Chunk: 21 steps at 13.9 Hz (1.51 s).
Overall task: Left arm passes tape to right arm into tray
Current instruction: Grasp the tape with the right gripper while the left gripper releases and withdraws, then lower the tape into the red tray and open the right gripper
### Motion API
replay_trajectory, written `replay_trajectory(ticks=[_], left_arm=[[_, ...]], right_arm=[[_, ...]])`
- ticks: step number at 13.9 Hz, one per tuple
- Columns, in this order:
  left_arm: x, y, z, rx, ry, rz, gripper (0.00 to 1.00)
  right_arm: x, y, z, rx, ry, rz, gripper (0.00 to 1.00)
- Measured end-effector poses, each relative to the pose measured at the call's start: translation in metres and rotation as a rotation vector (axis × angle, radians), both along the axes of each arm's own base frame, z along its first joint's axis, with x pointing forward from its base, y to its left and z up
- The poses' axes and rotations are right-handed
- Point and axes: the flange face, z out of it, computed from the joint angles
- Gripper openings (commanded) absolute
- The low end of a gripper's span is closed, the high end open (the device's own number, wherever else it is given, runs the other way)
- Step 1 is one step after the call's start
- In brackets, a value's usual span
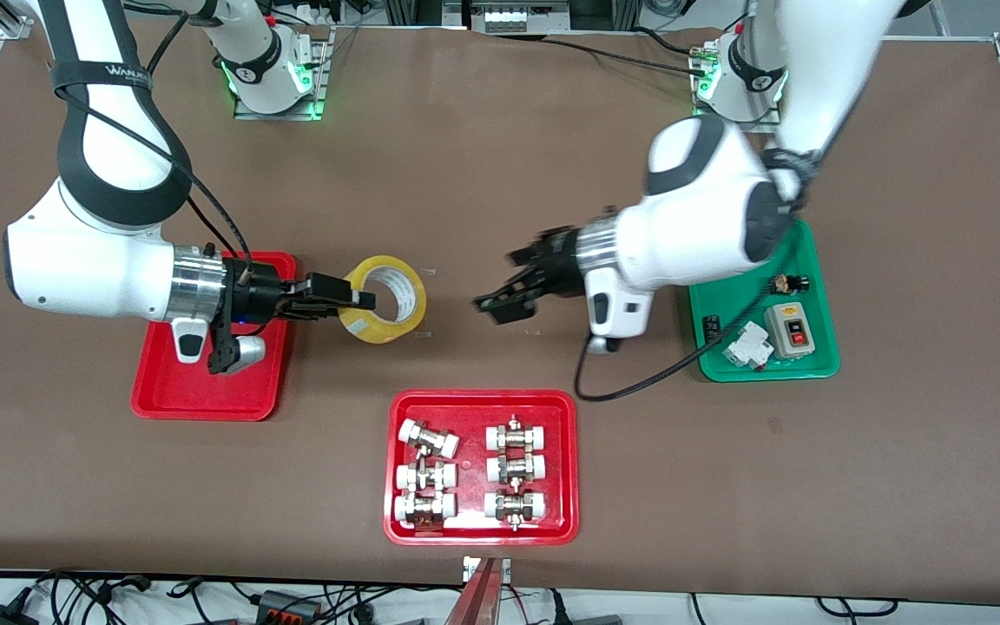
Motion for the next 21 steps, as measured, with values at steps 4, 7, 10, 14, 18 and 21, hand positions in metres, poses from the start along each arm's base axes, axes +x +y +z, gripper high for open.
replay_trajectory(ticks=[4,7,10,14,18,21], left_arm=[[-0.015,0.070,0.029,0.212,-0.076,-0.299,1.00],[-0.015,0.126,0.044,0.256,-0.070,-0.396,1.00],[-0.029,0.161,0.060,0.368,-0.093,-0.586,1.00],[-0.046,0.185,0.084,0.448,-0.166,-0.831,1.00],[-0.054,0.206,0.083,0.461,-0.165,-0.884,1.00],[-0.074,0.195,0.078,0.486,-0.181,-0.932,1.00]], right_arm=[[0.006,-0.104,-0.041,-0.059,0.053,0.045,0.00],[-0.002,-0.193,-0.088,-0.051,0.058,0.104,0.00],[-0.016,-0.260,-0.154,0.022,0.037,0.157,0.00],[-0.037,-0.317,-0.228,0.073,0.009,0.219,0.01],[-0.045,-0.328,-0.257,0.092,-0.014,0.264,0.85],[-0.037,-0.326,-0.256,0.025,-0.087,0.343,1.00]])
